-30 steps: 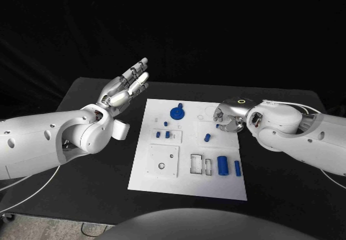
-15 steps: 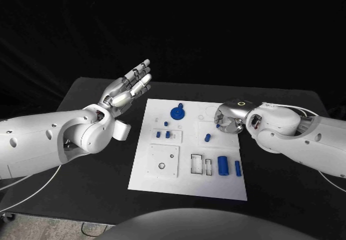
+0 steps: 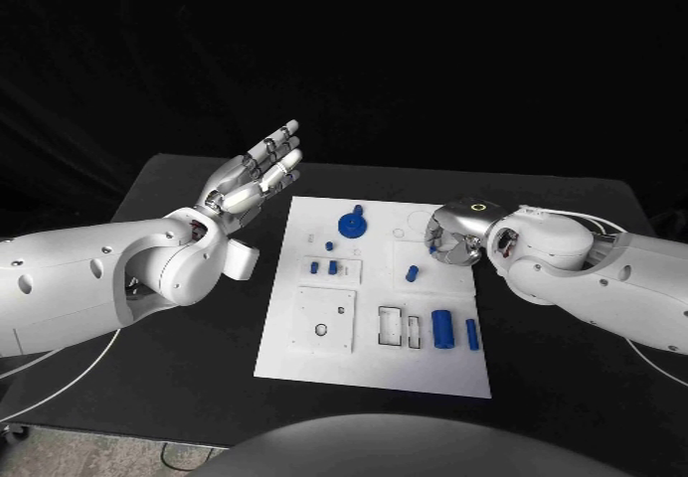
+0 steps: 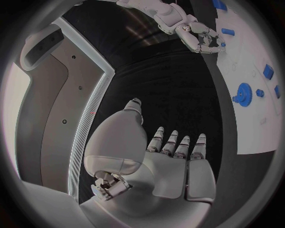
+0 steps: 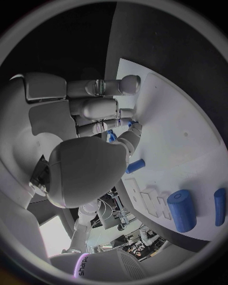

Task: Assemble the parts on the task board

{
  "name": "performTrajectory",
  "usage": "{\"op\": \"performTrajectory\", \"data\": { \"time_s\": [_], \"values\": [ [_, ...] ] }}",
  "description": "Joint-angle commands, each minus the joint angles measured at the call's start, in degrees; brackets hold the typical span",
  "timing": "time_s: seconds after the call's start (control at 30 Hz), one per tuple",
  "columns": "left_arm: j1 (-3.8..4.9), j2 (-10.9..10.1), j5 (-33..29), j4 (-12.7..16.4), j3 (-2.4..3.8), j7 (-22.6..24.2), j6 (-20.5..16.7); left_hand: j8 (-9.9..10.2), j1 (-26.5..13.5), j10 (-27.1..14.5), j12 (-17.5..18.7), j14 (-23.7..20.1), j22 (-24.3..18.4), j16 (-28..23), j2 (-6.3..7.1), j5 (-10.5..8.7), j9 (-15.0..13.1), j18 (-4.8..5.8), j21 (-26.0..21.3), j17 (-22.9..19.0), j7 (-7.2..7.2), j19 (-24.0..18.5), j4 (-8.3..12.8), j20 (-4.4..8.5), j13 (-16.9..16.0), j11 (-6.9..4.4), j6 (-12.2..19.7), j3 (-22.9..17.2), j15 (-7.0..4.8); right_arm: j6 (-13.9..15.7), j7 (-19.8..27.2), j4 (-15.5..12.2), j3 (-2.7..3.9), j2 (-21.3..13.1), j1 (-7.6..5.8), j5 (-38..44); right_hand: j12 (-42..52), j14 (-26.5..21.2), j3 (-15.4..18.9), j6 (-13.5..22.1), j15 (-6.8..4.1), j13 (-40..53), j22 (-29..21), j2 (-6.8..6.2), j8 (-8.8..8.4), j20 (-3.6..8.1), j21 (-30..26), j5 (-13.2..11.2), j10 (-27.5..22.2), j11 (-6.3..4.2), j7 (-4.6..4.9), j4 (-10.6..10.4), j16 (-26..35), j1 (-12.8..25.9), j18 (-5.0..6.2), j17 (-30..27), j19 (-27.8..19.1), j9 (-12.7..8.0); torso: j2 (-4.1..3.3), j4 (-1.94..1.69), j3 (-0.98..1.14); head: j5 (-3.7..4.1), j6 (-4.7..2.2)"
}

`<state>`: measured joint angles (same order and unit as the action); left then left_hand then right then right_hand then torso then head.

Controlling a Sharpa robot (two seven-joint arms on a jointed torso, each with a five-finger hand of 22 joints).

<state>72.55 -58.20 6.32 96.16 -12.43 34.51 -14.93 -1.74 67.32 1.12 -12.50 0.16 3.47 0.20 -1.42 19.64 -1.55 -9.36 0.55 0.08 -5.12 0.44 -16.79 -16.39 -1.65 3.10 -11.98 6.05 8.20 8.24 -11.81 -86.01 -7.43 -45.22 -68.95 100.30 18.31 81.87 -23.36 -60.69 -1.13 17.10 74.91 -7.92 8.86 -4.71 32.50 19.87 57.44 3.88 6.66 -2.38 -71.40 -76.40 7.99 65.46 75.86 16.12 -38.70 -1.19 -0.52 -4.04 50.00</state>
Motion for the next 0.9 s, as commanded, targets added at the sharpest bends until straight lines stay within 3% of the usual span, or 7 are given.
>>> {"op": "performTrajectory", "data": {
  "time_s": [0.03, 0.37, 0.9],
  "values": [
    [0.04, 0.20, 0.33, -0.07, 0.01, 0.12, 1.21, 0.21, 0.64, 0.03, -0.28, -0.16, 0.15, -0.20, -0.11, 0.42, -0.01, -0.80, 0.04, -0.08, 0.51, 0.06, 0.02, -0.33, -0.06, 0.44, -0.07, 0.29, 0.52, 1.01, 0.84, 0.14, -0.01, 0.16, 0.09, -0.38, -0.36, 0.16, 0.08, -0.63, 0.22, -0.23, 3.83, 0.25, 0.30, -0.11, 0.17, -0.03, 0.77, -0.05, 0.09, 0.29, -0.11, -0.69, 0.39, -0.11, 0.25, 0.13, -0.02, -0.01, -0.03, 0.23, 0.00],
    [0.04, 0.30, 0.33, -0.25, 0.01, 0.04, 1.08, 0.19, 0.81, 0.06, -0.35, -0.16, 0.14, -0.20, -0.19, 0.51, -0.02, -0.80, 0.05, -0.08, 0.61, 0.08, 0.02, -0.34, -0.07, 0.52, -0.18, 0.38, 0.60, 2.24, 1.52, 0.28, -0.01, 0.18, 0.12, -0.44, -0.45, 0.15, 0.55, -2.37, 0.28, -1.19, 3.90, 0.64, 0.94, -0.30, 0.55, -0.60, 3.37, -0.38, -0.22, 0.46, -0.23, -1.09, 0.42, -0.06, 0.31, 0.58, 0.00, -0.01, 0.01, 0.12, 0.00],
    [0.04, -0.16, 0.33, -0.37, 0.01, -0.61, 1.11, 0.14, 1.75, 0.12, -0.56, -0.05, 0.57, -0.15, -0.93, 0.77, -0.07, -0.78, 0.14, -0.04, 1.41, 0.23, 0.08, -0.38, -0.08, 0.94, -0.60, 0.75, 0.82, 8.14, 2.38, -1.89, 0.00, -1.47, -0.56, -1.19, -1.02, 0.48, 1.10, -4.71, -0.33, -2.57, 4.23, 1.36, 1.96, 0.12, 2.31, -0.41, 7.09, -1.16, -0.82, 1.36, -0.55, -2.81, 0.29, 0.16, 0.96, 1.51, -0.01, 0.02, -0.01, -0.37, 0.00]
  ]
}}
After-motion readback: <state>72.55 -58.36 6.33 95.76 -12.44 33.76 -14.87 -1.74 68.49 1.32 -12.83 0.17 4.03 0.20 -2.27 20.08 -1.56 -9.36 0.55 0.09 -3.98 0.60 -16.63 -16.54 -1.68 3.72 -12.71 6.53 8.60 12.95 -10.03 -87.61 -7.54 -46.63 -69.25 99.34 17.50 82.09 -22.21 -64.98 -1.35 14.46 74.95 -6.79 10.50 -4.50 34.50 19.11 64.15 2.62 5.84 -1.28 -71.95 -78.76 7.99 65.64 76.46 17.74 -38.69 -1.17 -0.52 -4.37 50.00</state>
